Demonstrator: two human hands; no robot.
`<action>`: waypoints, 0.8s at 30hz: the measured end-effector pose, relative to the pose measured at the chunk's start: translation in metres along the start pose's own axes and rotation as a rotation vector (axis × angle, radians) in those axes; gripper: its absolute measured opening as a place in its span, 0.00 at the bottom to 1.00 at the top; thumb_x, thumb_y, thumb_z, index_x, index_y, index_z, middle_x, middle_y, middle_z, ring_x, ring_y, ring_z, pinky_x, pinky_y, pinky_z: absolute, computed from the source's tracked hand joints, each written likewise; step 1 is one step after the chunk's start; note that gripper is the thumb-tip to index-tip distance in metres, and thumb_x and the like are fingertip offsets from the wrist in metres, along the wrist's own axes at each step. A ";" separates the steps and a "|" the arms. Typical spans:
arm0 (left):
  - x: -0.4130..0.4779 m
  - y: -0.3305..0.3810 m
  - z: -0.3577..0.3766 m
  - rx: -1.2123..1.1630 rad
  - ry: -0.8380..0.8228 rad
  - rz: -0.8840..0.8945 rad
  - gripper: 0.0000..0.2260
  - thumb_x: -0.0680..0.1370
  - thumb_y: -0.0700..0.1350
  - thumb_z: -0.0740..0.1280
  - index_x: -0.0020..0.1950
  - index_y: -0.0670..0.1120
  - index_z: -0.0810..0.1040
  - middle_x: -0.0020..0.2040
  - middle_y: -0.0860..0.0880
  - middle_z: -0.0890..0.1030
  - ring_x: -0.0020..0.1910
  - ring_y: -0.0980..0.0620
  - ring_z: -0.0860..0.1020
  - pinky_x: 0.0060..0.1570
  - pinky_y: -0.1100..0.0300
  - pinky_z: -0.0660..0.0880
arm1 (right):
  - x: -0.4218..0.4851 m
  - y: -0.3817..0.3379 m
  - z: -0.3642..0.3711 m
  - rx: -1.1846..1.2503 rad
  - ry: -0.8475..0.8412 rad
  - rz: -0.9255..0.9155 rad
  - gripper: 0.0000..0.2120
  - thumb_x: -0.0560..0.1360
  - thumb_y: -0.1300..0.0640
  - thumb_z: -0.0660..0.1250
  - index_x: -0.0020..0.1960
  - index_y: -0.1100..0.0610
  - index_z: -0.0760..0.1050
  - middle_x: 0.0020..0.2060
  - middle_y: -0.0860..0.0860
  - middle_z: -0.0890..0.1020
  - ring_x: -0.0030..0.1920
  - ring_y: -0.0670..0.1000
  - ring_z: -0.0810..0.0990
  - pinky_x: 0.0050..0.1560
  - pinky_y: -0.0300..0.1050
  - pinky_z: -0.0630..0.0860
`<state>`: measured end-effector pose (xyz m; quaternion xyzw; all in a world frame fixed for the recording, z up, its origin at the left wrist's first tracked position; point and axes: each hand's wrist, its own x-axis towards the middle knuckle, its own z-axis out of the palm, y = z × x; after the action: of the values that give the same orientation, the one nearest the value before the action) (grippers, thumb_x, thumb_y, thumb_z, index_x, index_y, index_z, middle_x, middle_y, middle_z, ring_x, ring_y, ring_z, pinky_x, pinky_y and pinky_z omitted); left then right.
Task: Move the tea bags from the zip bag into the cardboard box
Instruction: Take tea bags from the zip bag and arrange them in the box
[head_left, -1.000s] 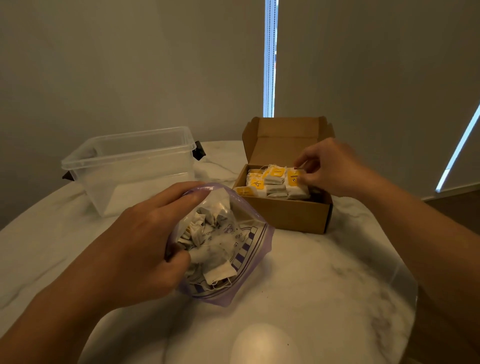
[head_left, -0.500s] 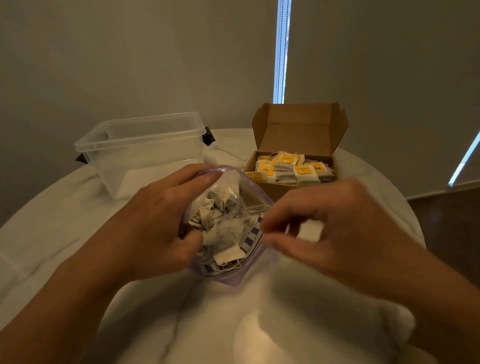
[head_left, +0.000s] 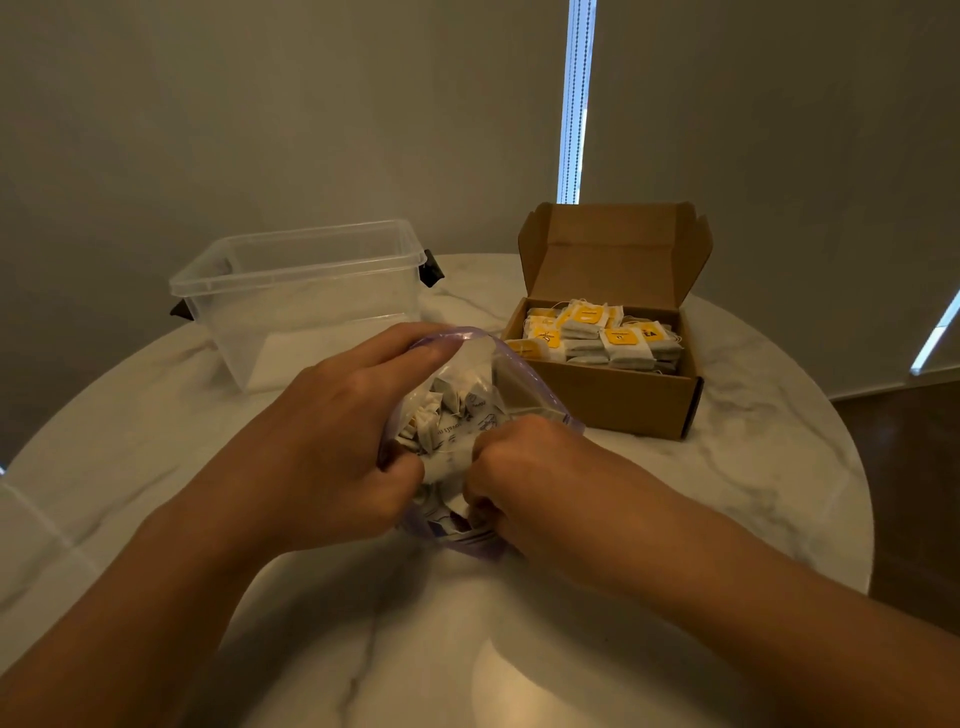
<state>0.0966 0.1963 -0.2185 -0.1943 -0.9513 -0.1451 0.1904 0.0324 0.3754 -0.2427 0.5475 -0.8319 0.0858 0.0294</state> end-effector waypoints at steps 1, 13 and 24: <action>0.000 0.000 0.000 0.003 0.000 0.001 0.35 0.65 0.40 0.65 0.75 0.44 0.69 0.70 0.53 0.72 0.48 0.78 0.70 0.43 0.83 0.63 | 0.002 0.000 0.001 -0.008 -0.009 0.020 0.06 0.76 0.63 0.66 0.51 0.58 0.79 0.39 0.50 0.74 0.41 0.51 0.74 0.45 0.52 0.79; 0.000 -0.001 0.000 0.003 0.012 -0.012 0.35 0.65 0.41 0.65 0.75 0.45 0.70 0.70 0.53 0.72 0.48 0.78 0.71 0.42 0.82 0.65 | -0.008 0.005 -0.018 0.213 0.367 0.091 0.05 0.76 0.56 0.68 0.51 0.51 0.81 0.42 0.47 0.83 0.41 0.44 0.80 0.41 0.42 0.81; -0.001 -0.002 0.001 -0.016 0.032 -0.026 0.35 0.66 0.42 0.65 0.75 0.48 0.69 0.70 0.57 0.72 0.47 0.76 0.72 0.38 0.80 0.67 | -0.035 0.029 -0.044 0.835 0.438 0.135 0.06 0.73 0.63 0.71 0.47 0.55 0.83 0.41 0.48 0.86 0.42 0.47 0.85 0.40 0.40 0.82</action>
<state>0.0961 0.1947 -0.2198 -0.1809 -0.9495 -0.1582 0.2020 0.0173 0.4258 -0.2071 0.4263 -0.7343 0.5278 -0.0241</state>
